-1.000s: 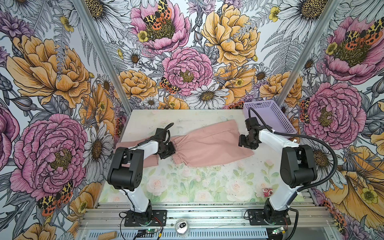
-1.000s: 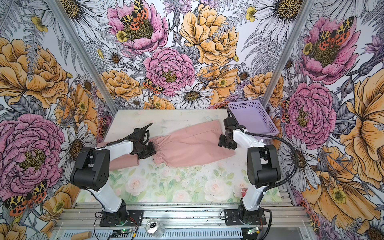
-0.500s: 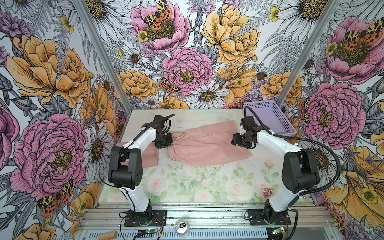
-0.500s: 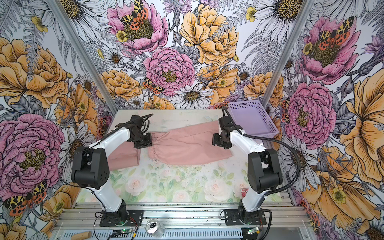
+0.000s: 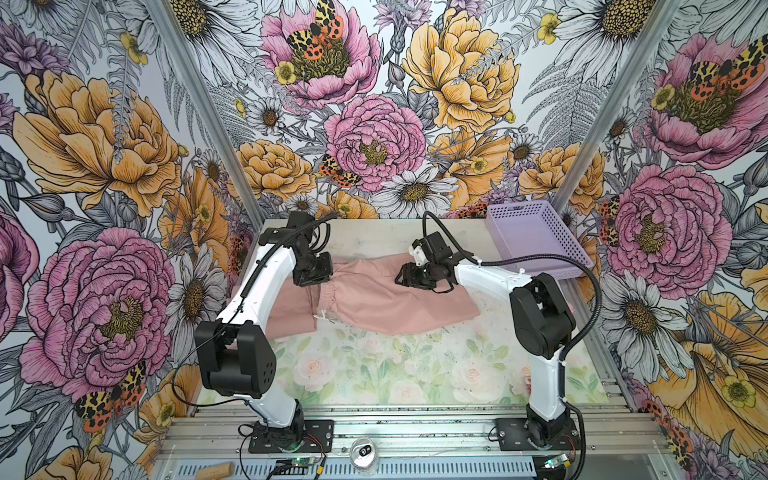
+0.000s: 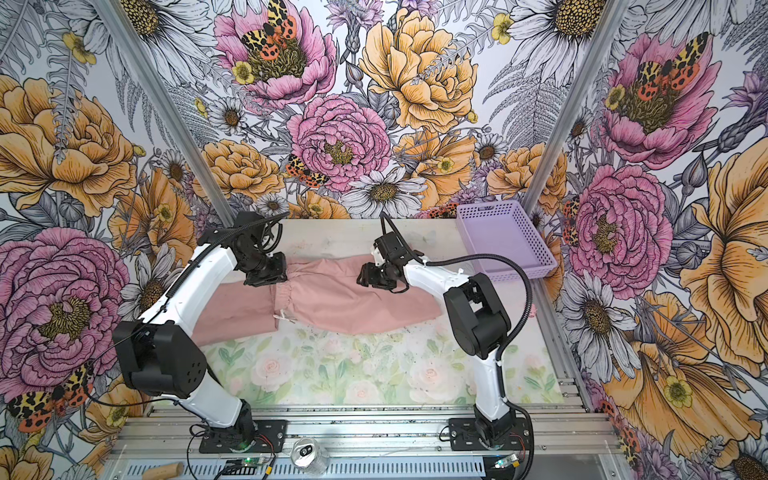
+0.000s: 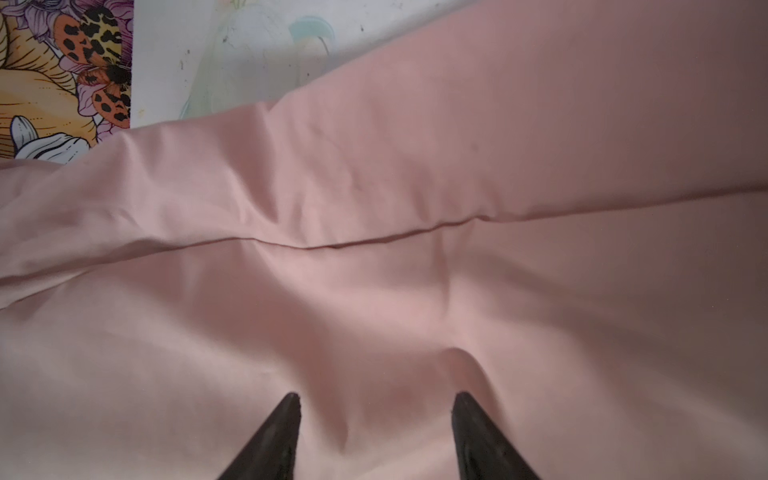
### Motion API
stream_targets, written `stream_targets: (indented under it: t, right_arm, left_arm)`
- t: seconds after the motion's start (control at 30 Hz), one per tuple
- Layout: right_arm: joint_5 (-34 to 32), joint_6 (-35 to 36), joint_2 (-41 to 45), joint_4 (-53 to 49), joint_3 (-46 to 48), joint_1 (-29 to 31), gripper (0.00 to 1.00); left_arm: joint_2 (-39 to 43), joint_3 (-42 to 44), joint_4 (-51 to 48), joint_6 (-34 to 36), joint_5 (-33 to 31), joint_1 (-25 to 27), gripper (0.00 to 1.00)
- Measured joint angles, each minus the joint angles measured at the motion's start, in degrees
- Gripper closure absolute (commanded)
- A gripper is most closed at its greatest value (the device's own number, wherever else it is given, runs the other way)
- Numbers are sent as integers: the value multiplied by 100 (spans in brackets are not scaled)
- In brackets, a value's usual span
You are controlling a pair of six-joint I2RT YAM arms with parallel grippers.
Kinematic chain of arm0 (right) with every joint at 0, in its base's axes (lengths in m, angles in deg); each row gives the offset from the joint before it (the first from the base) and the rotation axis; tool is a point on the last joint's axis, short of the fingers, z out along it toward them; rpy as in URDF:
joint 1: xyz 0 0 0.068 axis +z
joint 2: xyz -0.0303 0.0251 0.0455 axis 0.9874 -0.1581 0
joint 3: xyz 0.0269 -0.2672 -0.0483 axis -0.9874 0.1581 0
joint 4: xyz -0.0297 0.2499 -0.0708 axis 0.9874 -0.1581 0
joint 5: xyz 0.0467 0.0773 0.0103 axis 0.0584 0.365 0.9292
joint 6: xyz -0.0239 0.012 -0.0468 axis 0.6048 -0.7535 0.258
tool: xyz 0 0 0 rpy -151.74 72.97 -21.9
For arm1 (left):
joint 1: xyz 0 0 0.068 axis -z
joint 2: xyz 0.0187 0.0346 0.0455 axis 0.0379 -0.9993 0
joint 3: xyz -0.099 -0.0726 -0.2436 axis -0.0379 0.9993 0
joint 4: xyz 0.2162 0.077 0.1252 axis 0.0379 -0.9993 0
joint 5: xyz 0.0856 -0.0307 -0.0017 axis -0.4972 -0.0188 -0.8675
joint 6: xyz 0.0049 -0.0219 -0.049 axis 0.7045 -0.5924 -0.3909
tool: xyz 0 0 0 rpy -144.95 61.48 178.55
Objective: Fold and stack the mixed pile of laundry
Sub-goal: 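Lift the pants with both grippers, moving the right gripper toward the left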
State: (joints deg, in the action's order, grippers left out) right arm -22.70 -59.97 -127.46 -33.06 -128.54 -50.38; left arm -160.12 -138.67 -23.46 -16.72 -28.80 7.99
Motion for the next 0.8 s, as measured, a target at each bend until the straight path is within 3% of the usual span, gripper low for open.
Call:
stream_targets:
  t: [0.1,0.4,0.63,0.8]
  right_arm:
    - [105,-103,-46,101,-177,4,44]
    - [435,-481,-658,487,-479,319,70]
    - [813,-802,-1797,645,-1270,1126,69]
    - [962,-879,-1762,807,-1370,1268,63]
  left_arm:
    - [0,24,-52,0,2,-2,100]
    - [118,24,-151,-4,28,-39,100]
    - [166,-468,-474,-81,37,166,100]
    - [164,-846,-546,-254,59,470,100]
